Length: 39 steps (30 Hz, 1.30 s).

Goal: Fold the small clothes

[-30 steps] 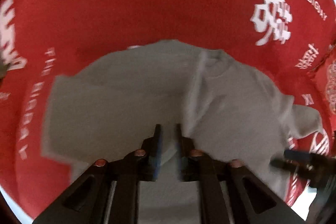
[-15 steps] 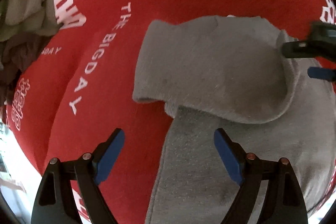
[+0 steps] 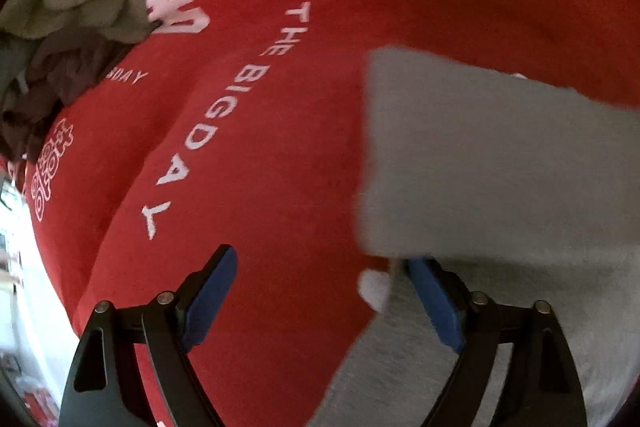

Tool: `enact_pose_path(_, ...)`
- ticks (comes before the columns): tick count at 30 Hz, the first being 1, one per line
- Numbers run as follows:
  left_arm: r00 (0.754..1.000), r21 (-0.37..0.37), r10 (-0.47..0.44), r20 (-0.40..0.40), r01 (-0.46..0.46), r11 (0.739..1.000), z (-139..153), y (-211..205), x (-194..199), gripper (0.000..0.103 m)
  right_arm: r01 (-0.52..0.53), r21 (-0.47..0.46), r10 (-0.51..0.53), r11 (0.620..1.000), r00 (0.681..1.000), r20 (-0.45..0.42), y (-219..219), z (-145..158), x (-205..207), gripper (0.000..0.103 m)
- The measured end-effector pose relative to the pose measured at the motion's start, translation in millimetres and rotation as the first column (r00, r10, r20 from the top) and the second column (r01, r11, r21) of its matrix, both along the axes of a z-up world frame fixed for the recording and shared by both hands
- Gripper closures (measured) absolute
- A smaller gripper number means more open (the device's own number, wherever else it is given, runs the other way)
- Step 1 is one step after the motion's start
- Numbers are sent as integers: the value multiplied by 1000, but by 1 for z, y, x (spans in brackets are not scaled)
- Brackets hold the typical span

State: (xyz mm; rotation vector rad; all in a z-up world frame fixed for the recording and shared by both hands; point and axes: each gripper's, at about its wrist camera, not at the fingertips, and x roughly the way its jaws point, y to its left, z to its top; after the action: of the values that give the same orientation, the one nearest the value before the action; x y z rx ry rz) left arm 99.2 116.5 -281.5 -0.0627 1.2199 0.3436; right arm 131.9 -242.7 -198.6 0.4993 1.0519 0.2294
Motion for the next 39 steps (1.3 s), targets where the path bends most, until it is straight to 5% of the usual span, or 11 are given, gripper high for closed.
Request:
enact_pose_path(3,1000,1,-6,2,6,1000,0,3,0,11,124,-9,-124,992,981,-151,-50,-50,-26,90)
enact_pose_path(5,1000,20,-28,-2,29,999,1,0,0,11,209,40,-188,977,938,-293,-76,-85,-40,91)
enact_pose_path(8,1000,14,-30,-10,30,999,2,2,3,11,324,189,-264,927,922,-284,-96,-93,-55,78)
enact_pose_path(13,991,-26,133,12,-133,991,8,33,1,11,268,227,-195,936,935,-297,-82,-85,-35,80)
enact_pose_path(17,958,-107,279,-70,-285,952,-2,74,-13,11,221,82,-187,972,935,-301,-67,-78,-26,82)
enact_pose_path(19,970,-141,237,-51,-242,960,11,76,-20,11,252,70,-218,965,924,-315,-77,-85,-40,81)
enact_pose_path(22,998,-158,70,5,-68,985,34,55,-14,11,237,31,-215,971,922,-321,-76,-75,-52,61)
enact_pose_path(26,991,-149,-122,52,128,980,39,6,17,11,121,-37,-127,992,947,-297,-56,-57,-62,55)
enact_pose_path(31,992,-15,-126,-28,125,992,1,-1,51,11,54,-40,-64,998,956,-287,-32,-51,-62,55)
enact_pose_path(35,996,-56,-87,-36,85,995,-8,32,46,9,35,-13,-37,999,958,-285,-21,-50,-64,55)
enact_pose_path(39,993,10,-82,-82,83,996,-3,41,42,9,28,-11,-30,1000,954,-298,-18,-52,-70,55)
